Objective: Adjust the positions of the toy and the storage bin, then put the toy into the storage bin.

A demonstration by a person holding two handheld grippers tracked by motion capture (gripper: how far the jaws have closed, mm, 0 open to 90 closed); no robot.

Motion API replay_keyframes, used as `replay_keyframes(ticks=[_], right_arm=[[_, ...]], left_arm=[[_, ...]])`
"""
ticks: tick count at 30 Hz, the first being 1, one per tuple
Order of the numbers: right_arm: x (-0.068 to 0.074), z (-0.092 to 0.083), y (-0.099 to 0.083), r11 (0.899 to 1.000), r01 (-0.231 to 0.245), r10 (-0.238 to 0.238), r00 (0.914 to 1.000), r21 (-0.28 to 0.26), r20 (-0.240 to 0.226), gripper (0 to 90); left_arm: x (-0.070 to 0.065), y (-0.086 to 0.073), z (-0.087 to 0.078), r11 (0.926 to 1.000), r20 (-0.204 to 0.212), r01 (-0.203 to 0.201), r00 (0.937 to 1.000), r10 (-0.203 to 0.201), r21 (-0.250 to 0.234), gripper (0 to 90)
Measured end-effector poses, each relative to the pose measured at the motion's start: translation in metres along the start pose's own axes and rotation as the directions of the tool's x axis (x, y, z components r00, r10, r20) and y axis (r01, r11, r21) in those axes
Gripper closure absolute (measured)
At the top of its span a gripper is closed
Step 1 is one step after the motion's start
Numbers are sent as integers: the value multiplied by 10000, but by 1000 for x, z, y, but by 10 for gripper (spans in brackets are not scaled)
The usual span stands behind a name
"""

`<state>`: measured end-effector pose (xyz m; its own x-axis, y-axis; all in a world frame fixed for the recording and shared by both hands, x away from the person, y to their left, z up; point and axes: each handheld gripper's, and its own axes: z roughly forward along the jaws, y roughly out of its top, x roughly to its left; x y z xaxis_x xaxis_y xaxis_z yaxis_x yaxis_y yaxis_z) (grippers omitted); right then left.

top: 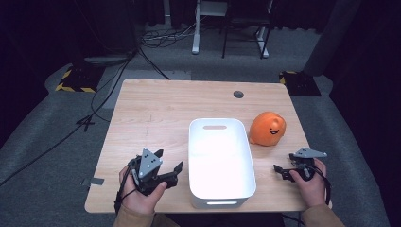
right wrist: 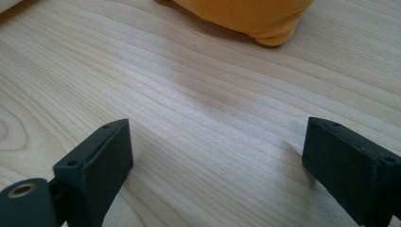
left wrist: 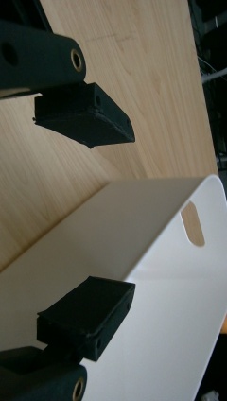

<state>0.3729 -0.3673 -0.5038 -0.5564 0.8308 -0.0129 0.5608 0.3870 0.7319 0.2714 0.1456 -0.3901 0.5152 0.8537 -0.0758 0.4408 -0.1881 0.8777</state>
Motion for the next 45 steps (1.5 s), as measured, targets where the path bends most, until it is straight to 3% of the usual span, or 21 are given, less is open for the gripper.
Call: replay_keyframes(ticks=[7, 14, 21, 27, 32, 40, 42, 45], right_arm=[[0, 0, 0, 10000, 2, -2, 10000, -8, 5, 95], [0, 0, 0, 10000, -6, 6, 10000, -6, 7, 95], [0, 0, 0, 10000, -4, 4, 10000, -3, -1, 95], [0, 0, 0, 10000, -8, 8, 10000, -4, 7, 95], [0, 0, 0, 10000, -7, 7, 10000, -5, 6, 96], [0, 0, 0, 10000, 0, 0, 10000, 0, -1, 96], [0, 0, 0, 10000, -2, 2, 10000, 3, 0, 95], [0, 0, 0, 10000, -5, 5, 10000, 1, 2, 95]], left_arm=[[30, -9, 8, 9992, -708, 378, 9968, -366, 151, 246], [56, -27, 22, 9943, -1112, 541, 9928, -438, 915, 230], [68, -42, 39, 9874, -1279, 658, 9907, -474, 1439, 226], [79, -56, 52, 9768, -1370, 966, 9880, -709, 1912, 227], [83, -65, 59, 9716, -1444, 1187, 9854, -899, 2048, 222], [88, -77, 68, 9654, -1670, 1180, 9827, -799, 2326, 200], [90, -80, 70, 9664, -1771, 1015, 9824, -599, 2361, 184], [90, -80, 74, 9547, -2067, 1251, 9759, -694, 2700, 172]])
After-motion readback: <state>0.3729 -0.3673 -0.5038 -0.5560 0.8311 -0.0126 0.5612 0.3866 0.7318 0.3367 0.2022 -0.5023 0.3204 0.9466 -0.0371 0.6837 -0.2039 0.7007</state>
